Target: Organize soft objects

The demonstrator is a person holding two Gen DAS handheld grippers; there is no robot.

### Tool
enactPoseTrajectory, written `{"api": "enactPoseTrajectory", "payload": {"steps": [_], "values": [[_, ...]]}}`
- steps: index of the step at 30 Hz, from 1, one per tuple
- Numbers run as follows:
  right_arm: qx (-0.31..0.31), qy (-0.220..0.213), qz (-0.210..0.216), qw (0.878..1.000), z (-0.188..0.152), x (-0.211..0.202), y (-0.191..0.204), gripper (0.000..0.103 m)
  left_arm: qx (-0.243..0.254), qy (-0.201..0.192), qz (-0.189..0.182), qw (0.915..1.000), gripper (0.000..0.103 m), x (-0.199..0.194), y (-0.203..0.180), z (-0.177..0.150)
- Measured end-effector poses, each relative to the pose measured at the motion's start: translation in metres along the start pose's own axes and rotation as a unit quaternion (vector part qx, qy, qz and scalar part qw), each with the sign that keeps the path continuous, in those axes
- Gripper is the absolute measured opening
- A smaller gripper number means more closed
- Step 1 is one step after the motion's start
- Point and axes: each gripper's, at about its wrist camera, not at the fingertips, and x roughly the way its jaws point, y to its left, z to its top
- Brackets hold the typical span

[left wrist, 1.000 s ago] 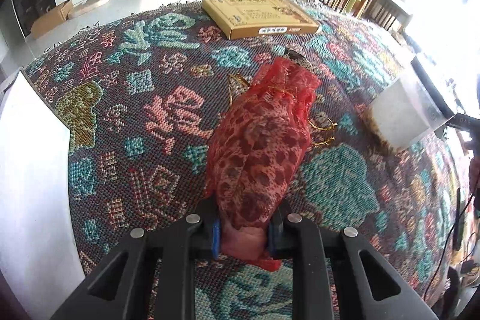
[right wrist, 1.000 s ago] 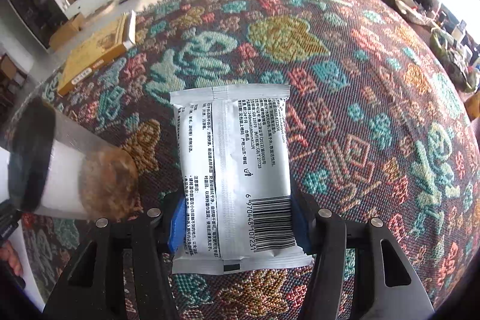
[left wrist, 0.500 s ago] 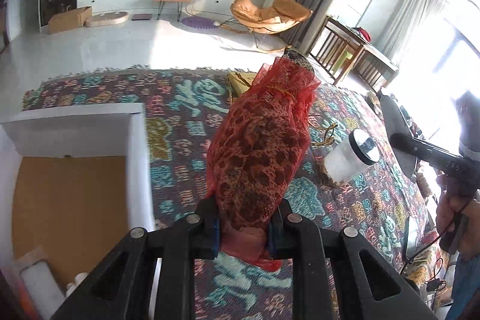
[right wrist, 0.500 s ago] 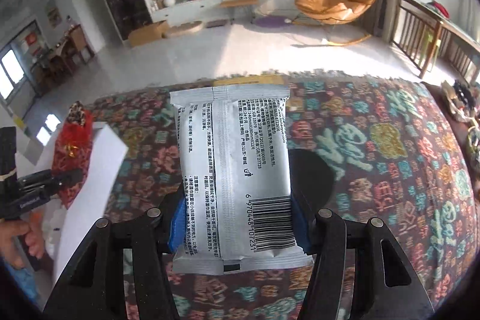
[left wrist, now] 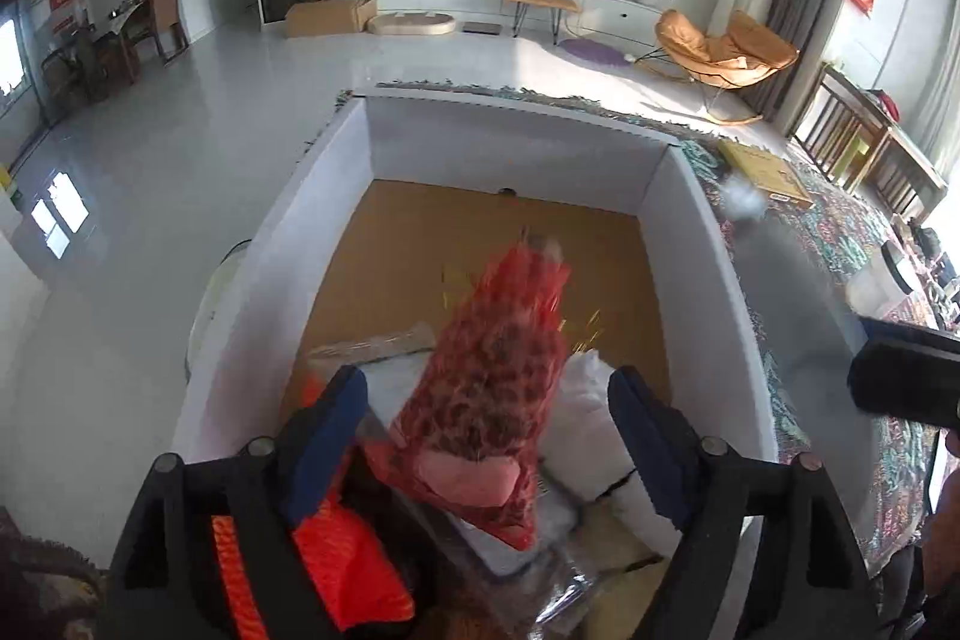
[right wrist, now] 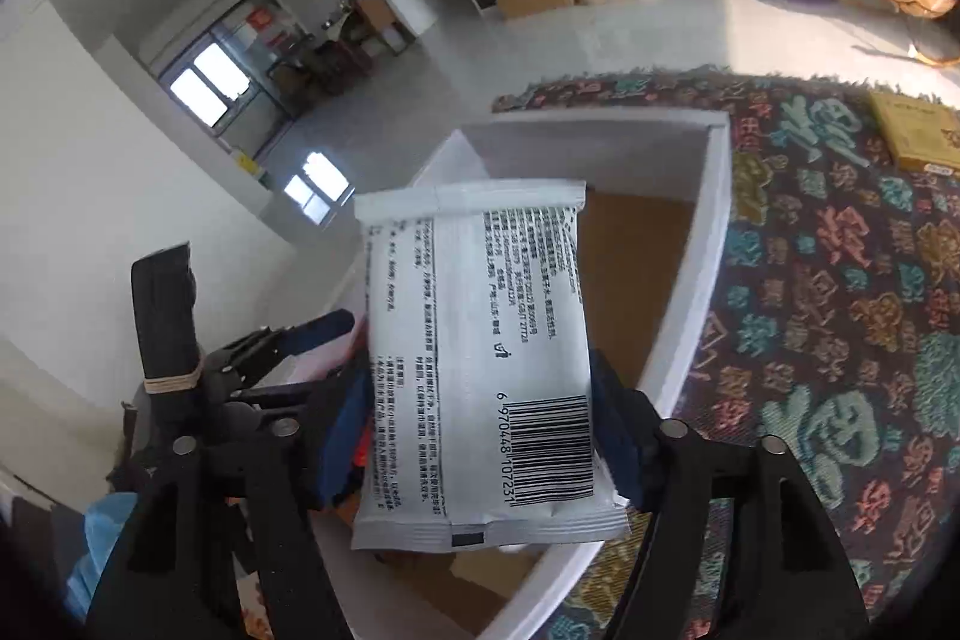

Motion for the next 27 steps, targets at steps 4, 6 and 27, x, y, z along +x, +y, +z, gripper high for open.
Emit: {"api": "enactPoseTrajectory", "payload": {"steps": [4, 6, 27], "values": [[-0.011, 0.012, 0.012, 1.0, -0.017, 0.009, 0.003, 0.083, -0.007, -0.006, 0.048, 0.9988, 0.084, -0.004, 0.012, -0.021], [-0.012, 0.002, 0.007, 1.0, -0.022, 0.003, 0.001, 0.083, -0.009, -0.019, 0.062, 0.9979, 0.084, -0.011, 0.015, -0.03], [-0.11, 0.002, -0.169, 0.98, -0.088, -0.038, 0.034, 0.082, -0.06, -0.058, 0.166, 0.9827, 0.101, -0.094, -0.033, -0.101]]}}
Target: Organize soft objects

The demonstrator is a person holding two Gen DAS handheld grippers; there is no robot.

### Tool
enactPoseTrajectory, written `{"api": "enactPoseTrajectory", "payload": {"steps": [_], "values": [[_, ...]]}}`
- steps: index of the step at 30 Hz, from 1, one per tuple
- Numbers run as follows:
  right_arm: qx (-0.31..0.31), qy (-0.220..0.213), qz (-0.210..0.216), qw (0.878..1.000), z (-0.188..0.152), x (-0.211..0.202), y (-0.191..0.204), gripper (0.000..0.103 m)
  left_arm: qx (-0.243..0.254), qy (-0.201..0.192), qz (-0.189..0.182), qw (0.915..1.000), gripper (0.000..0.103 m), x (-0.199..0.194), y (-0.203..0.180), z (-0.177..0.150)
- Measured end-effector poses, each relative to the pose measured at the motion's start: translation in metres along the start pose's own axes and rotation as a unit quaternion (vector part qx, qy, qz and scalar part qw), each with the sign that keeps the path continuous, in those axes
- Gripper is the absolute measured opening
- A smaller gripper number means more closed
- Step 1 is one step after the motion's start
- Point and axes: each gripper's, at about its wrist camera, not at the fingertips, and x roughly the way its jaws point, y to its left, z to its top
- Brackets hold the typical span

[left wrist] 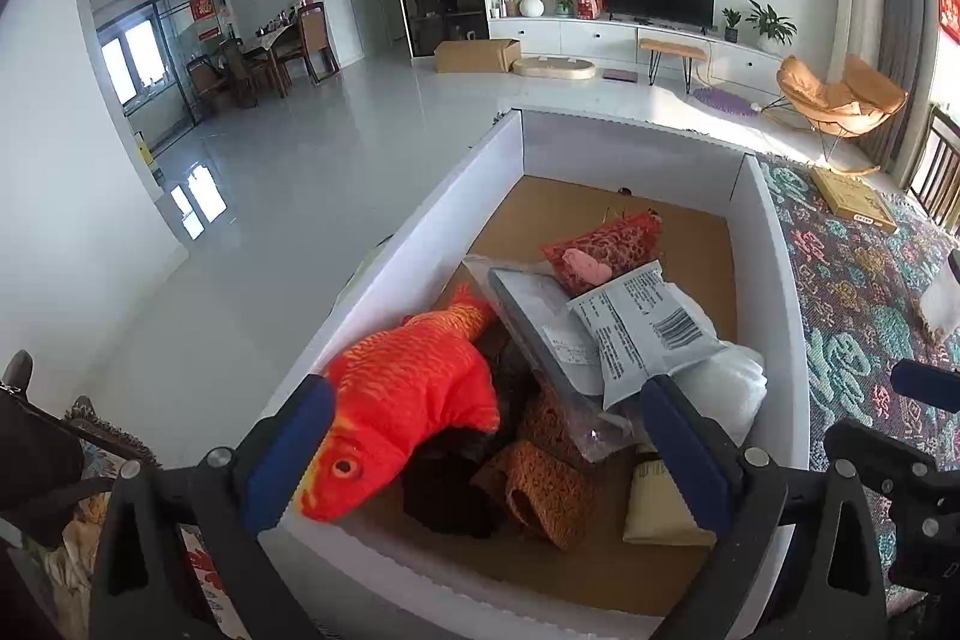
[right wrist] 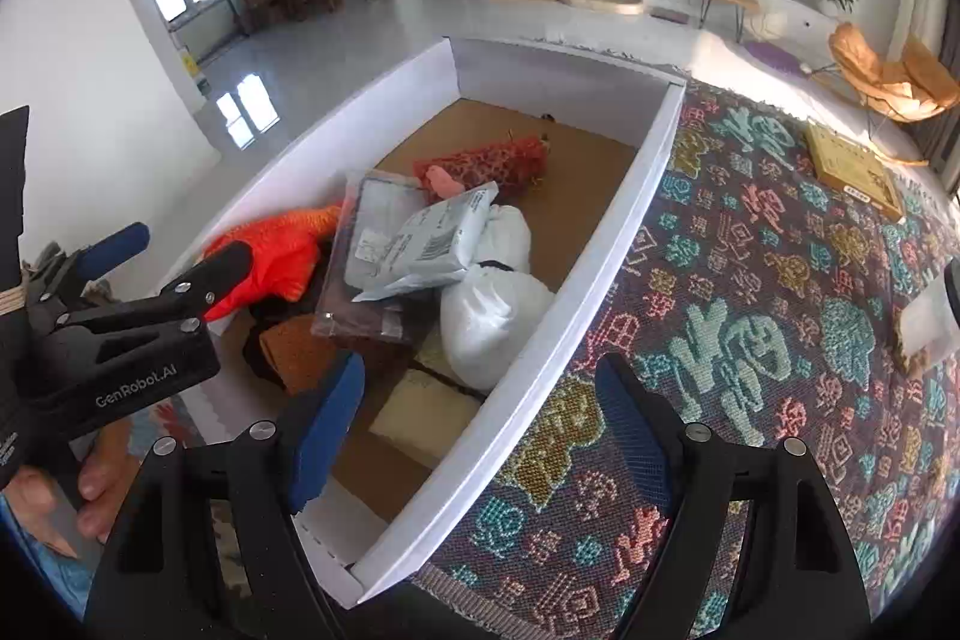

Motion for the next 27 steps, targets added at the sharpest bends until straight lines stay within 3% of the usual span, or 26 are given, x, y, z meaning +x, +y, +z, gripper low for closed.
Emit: {"api": "enactPoseTrajectory", "payload": {"steps": [27], "values": [[-0.018, 0.01, -0.031, 0.999, -0.005, 0.002, 0.028, 0.082, -0.012, 0.013, 0.013, 0.9998, 0.101, -0.001, 0.013, -0.011]]}}
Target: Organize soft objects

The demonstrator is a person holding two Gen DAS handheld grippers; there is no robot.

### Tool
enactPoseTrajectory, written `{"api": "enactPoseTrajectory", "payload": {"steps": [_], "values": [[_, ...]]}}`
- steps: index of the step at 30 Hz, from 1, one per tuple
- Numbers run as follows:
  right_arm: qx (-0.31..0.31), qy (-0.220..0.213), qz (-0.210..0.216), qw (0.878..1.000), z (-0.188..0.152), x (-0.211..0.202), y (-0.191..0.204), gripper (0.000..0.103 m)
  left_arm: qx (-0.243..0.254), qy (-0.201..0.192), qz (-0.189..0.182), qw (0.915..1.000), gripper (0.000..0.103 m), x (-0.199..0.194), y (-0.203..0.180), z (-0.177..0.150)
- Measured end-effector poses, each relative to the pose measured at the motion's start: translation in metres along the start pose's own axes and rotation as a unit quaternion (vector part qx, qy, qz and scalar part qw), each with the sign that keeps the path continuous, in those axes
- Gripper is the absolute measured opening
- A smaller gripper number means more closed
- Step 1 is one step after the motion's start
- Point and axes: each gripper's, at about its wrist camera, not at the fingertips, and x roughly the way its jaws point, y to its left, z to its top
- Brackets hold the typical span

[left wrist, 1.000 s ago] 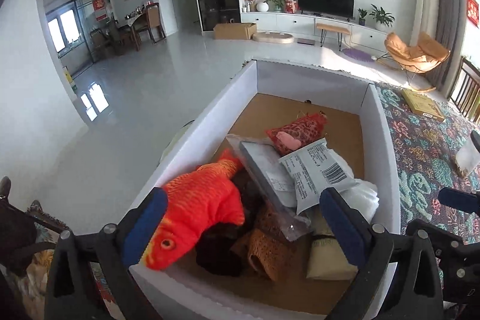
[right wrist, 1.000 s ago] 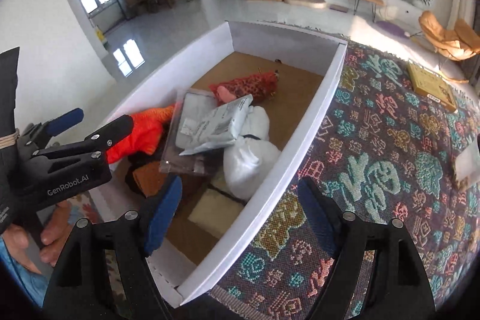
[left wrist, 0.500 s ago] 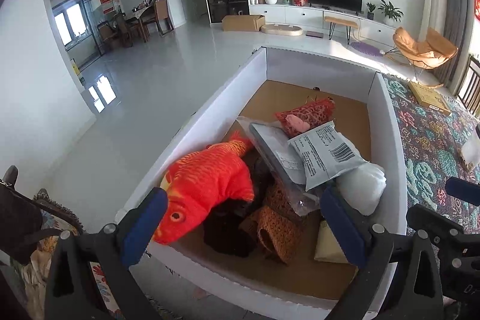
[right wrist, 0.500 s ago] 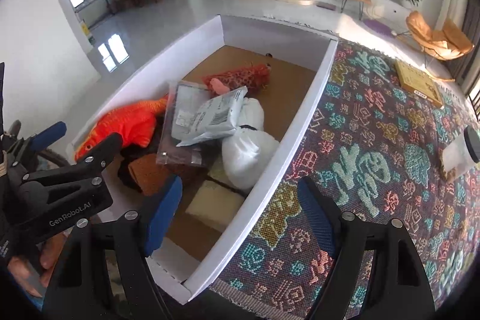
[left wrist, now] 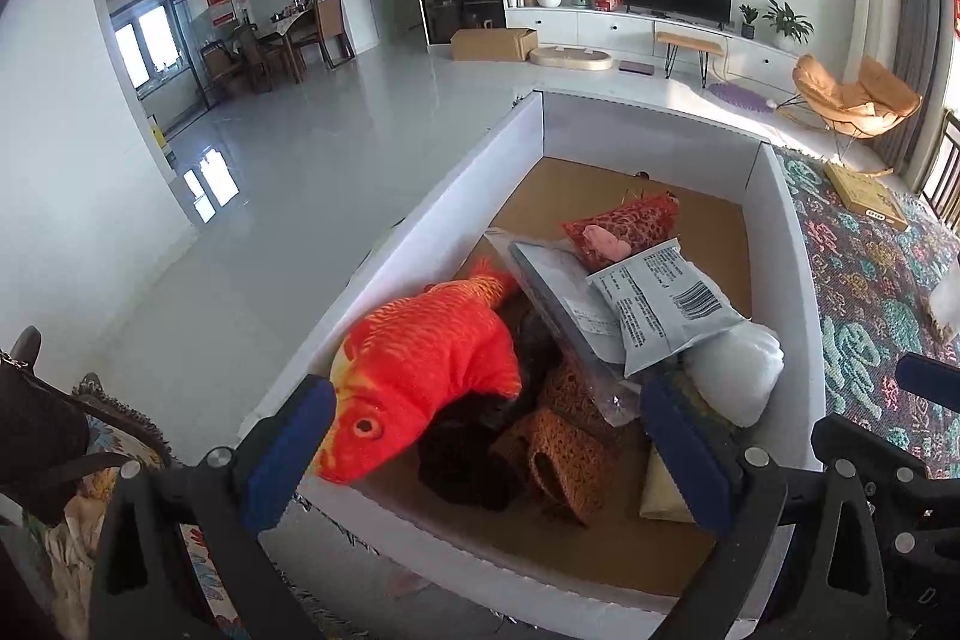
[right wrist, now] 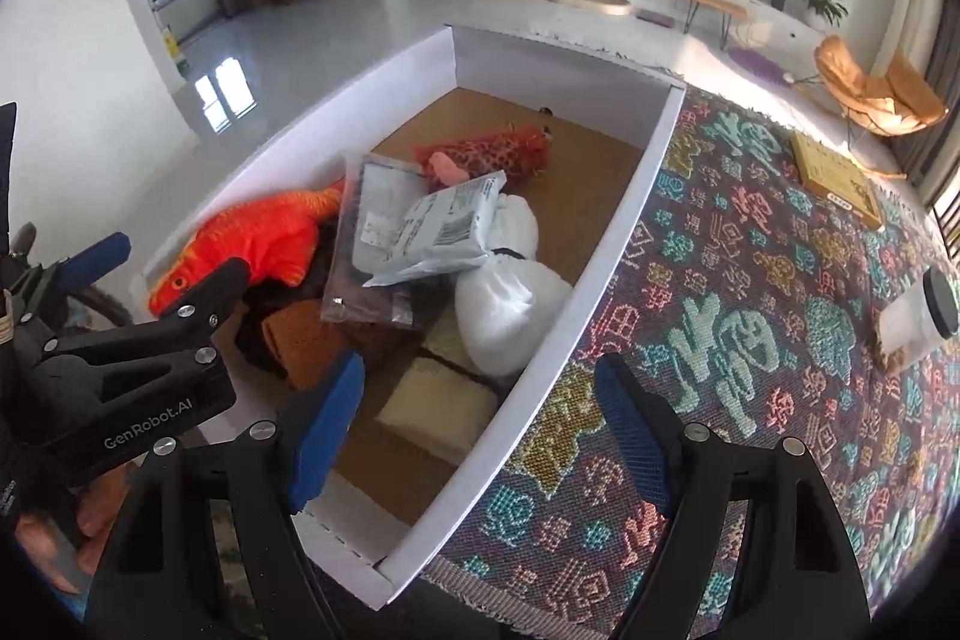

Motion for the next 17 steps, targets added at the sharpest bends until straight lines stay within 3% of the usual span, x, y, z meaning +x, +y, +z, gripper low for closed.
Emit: {"api": "enactPoseTrajectory", "payload": {"steps": [17], "values": [[0.009, -0.006, 0.009, 1.0, -0.0029, -0.0038, -0.004, 0.082, -0.003, -0.009, -0.003, 0.9999, 0.101, -0.004, -0.0039, -0.0027]]}}
